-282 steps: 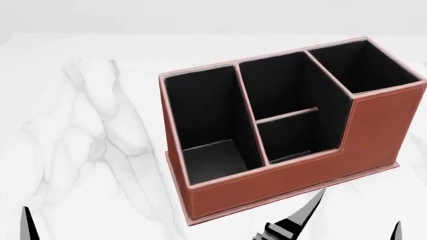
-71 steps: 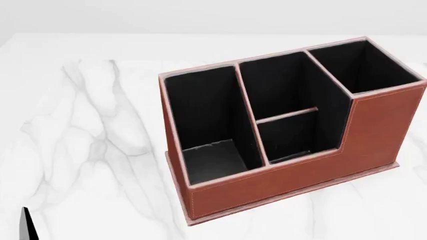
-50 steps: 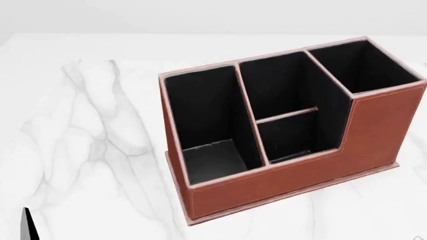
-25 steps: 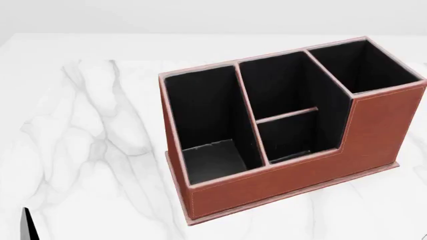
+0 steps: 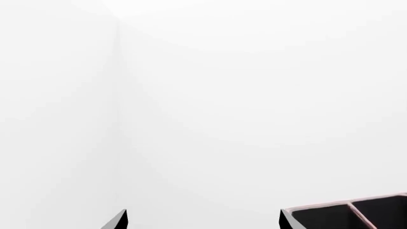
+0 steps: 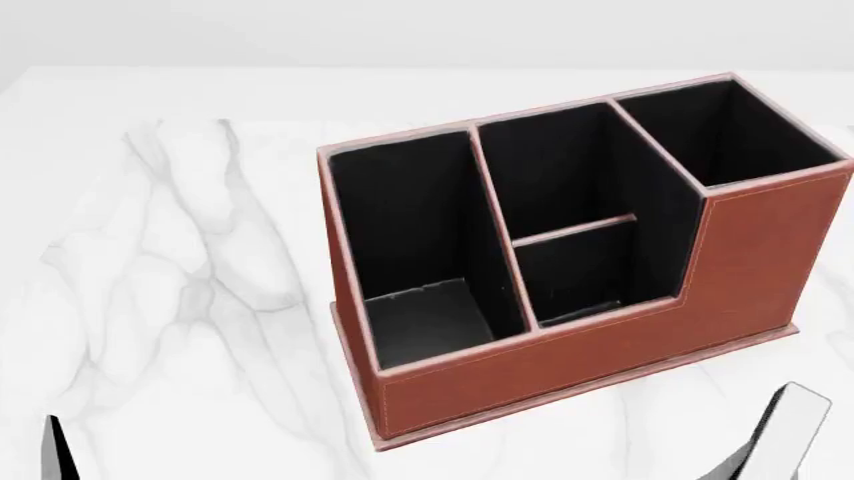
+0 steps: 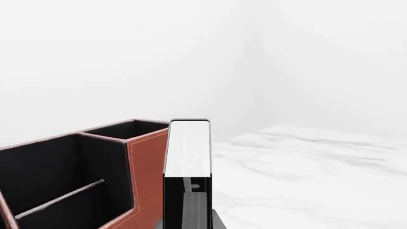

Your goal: Pick up the book and place it in the left compartment of the caddy.

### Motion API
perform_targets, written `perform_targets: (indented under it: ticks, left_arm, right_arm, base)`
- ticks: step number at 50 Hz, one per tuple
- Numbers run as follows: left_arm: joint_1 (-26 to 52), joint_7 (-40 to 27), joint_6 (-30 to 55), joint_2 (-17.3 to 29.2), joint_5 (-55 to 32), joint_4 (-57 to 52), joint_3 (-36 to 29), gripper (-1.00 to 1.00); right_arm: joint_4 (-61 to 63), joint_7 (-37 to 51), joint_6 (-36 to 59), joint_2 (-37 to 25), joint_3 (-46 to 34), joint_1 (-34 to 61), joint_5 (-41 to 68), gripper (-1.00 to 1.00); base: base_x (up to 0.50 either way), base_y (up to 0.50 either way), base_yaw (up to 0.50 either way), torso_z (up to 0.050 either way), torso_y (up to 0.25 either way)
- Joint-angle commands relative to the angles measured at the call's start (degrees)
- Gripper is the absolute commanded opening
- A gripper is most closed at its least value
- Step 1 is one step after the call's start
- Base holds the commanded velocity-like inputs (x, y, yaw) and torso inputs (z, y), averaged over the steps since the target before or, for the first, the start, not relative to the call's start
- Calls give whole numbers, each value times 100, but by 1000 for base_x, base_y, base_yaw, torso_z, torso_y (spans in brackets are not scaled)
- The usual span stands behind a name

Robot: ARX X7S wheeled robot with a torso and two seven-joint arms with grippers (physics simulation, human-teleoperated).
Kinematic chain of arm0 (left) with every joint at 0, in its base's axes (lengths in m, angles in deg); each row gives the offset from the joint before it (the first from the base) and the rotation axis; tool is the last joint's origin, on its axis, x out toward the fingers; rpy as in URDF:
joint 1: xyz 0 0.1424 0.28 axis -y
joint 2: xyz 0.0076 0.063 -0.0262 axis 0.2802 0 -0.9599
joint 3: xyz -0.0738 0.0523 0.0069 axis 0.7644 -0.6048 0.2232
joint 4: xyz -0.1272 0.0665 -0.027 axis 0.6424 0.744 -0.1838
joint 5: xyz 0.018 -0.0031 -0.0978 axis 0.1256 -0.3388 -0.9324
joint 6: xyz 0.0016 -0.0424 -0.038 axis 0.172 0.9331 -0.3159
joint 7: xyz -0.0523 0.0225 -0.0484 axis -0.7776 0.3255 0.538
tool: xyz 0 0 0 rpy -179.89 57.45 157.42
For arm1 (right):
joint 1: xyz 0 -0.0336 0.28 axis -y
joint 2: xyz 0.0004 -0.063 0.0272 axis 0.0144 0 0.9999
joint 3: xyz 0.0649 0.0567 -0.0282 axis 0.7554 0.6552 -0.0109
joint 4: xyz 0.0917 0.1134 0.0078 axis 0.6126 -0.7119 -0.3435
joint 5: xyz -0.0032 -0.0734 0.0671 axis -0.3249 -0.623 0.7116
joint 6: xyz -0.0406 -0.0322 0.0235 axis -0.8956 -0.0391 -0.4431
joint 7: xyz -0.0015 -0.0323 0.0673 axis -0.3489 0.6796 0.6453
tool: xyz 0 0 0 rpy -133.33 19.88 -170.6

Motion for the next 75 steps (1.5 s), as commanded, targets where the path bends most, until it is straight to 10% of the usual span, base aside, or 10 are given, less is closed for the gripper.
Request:
perform_targets:
  ticks: [1, 34, 75]
  left_arm:
    - [13, -10, 10, 13, -10, 10, -14, 100]
    - [27, -46, 45, 50, -2, -2, -47, 100]
    - [85, -81, 86, 79, -25, 34, -99, 100]
  right_arm:
    - [76, -843, -130, -406, -155, 187, 212, -100]
    - [-106, -3929, -699, -1736, -423, 673, 2304, -100]
    - [-556, -4692, 136, -2284, -529, 1520, 2904, -100]
  base:
    - [0, 0, 0, 0, 0]
    - [0, 0, 0, 0, 1]
    - [0, 0, 0, 0, 1]
